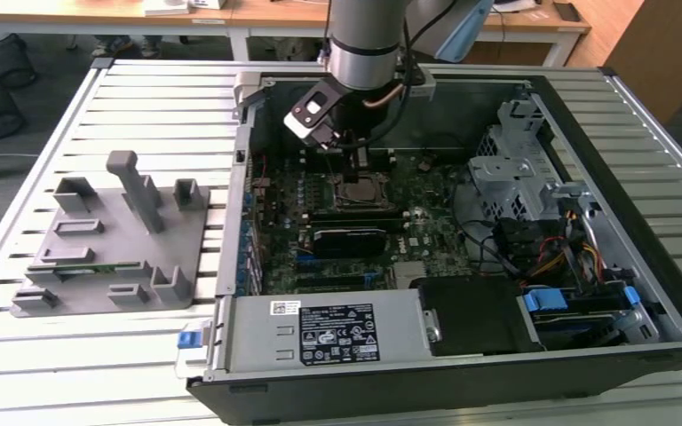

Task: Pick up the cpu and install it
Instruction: 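Close the cpu cover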

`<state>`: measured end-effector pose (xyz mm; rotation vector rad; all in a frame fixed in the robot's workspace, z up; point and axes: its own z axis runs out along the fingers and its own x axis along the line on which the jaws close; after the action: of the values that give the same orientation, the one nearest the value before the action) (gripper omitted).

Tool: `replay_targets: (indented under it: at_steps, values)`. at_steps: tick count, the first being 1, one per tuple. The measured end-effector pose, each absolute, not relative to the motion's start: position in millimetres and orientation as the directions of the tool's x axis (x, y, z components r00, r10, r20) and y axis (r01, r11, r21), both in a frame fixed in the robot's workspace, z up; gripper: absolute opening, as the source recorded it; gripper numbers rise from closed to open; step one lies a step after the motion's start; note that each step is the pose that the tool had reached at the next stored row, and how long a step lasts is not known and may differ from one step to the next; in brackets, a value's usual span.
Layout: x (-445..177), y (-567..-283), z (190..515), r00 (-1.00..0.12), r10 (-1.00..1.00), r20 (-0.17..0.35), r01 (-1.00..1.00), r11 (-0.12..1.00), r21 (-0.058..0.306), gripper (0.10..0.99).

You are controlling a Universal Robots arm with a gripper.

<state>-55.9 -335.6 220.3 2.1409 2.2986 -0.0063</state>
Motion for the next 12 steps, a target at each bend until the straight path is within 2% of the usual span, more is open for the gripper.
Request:
replay_targets:
  at_steps: [12]
  values:
    - [-44.1, -335.7, 220.0, -0.071, 0.997, -0.003, 0.997, 0.071, -0.003, 0.106]
